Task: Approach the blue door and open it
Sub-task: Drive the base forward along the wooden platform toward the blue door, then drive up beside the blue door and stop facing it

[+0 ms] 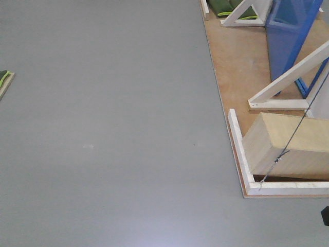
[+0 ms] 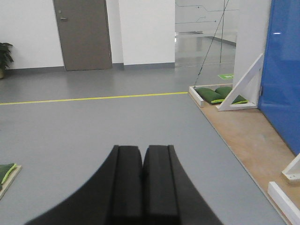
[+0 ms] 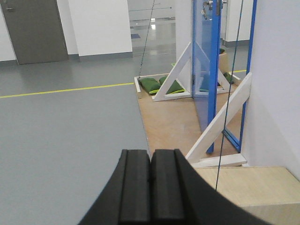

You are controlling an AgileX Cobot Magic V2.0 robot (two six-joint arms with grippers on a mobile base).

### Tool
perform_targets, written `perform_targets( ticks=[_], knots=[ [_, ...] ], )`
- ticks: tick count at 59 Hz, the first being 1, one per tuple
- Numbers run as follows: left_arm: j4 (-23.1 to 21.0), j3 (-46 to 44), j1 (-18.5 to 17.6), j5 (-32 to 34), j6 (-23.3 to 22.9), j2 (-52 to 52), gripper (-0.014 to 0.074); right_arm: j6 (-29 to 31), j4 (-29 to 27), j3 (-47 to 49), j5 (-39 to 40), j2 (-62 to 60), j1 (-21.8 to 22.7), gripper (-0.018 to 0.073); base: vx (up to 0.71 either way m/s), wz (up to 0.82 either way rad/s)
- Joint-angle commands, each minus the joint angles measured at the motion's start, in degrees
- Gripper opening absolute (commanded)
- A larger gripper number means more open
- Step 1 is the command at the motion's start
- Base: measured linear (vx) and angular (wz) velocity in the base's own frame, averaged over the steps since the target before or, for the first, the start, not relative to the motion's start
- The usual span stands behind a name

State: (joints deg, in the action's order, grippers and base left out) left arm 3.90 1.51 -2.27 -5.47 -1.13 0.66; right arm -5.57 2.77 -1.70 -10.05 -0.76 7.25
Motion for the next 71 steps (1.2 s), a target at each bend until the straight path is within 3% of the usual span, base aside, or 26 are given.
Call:
perform_targets(
  ticks=[1, 71],
  knots=[
    [-0.1, -1.51, 0.03, 4.79, -0.37, 0.87, 0.0073, 0.52, 0.19, -0.1, 4.77, -0.77, 0.27, -0.0001, 0.48, 0.0],
    [-0.1, -1.57, 0.03, 4.79, -0.37, 0.87, 0.0073, 0.52, 0.19, -0.1, 4.84, -0.77, 0.27, -0.0001, 0.47, -0.01]
  ],
)
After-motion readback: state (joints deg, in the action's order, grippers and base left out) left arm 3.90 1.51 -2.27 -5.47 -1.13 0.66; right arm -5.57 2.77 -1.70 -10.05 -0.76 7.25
